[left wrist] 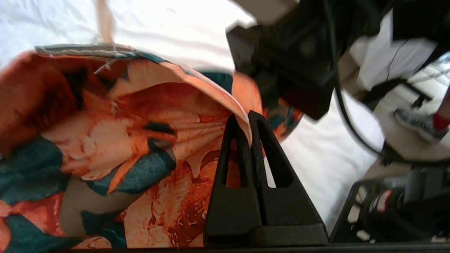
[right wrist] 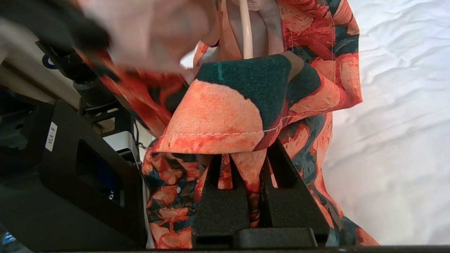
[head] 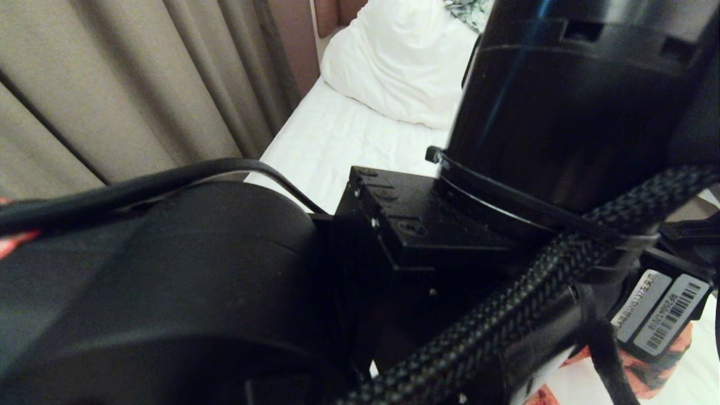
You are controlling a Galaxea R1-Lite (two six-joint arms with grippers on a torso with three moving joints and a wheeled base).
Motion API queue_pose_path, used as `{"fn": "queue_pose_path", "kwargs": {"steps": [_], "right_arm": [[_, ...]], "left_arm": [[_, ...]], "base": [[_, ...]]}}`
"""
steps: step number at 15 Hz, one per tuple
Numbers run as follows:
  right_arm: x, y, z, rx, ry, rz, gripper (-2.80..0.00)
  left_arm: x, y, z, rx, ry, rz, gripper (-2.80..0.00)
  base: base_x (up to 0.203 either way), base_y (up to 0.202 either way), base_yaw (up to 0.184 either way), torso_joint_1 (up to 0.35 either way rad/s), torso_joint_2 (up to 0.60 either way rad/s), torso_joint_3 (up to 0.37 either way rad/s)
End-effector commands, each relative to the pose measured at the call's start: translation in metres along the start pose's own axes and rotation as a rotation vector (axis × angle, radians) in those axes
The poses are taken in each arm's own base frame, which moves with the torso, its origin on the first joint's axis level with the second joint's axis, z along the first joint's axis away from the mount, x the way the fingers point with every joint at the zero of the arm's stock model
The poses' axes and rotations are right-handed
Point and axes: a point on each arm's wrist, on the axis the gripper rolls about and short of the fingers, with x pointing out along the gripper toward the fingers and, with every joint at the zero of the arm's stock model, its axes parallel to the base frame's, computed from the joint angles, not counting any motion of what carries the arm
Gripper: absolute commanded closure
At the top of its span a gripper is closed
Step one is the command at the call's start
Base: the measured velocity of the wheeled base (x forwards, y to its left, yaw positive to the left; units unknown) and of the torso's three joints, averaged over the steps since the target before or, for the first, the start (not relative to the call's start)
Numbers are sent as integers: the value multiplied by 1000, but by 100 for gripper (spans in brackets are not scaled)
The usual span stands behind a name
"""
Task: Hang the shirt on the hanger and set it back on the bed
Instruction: Hook the other side of the shirt onto the hanger
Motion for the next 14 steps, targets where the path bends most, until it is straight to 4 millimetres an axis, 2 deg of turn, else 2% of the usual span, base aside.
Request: {"fn": "queue_pose_path", "kwargs": {"steps": [1, 2, 6, 9, 11, 14], "right_arm": [[0, -1, -1, 1, -2, 7, 0], [1, -2, -1, 3, -1, 7, 0], [1, -3, -1, 3, -1, 5, 0], [1, -4, -2, 6, -6, 19, 0], [0, -3, -2, 6, -8, 26, 0], [0, -3, -2, 4, -9, 28, 0]], "left_arm": [[2, -1, -7, 8, 23, 3, -139], [2, -1, -9, 15, 31, 5, -280], [0, -2, -11, 36, 37, 8, -280], [-14, 0, -29, 65, 119, 2, -280], [-27, 7, -43, 77, 161, 12, -280], [-32, 24, -48, 68, 181, 71, -280]], "base": [[0, 0, 0, 0, 0, 0], [0, 0, 0, 0, 0, 0], [0, 0, 0, 0, 0, 0], [0, 0, 0, 0, 0, 0], [0, 0, 0, 0, 0, 0], [0, 0, 0, 0, 0, 0]]}}
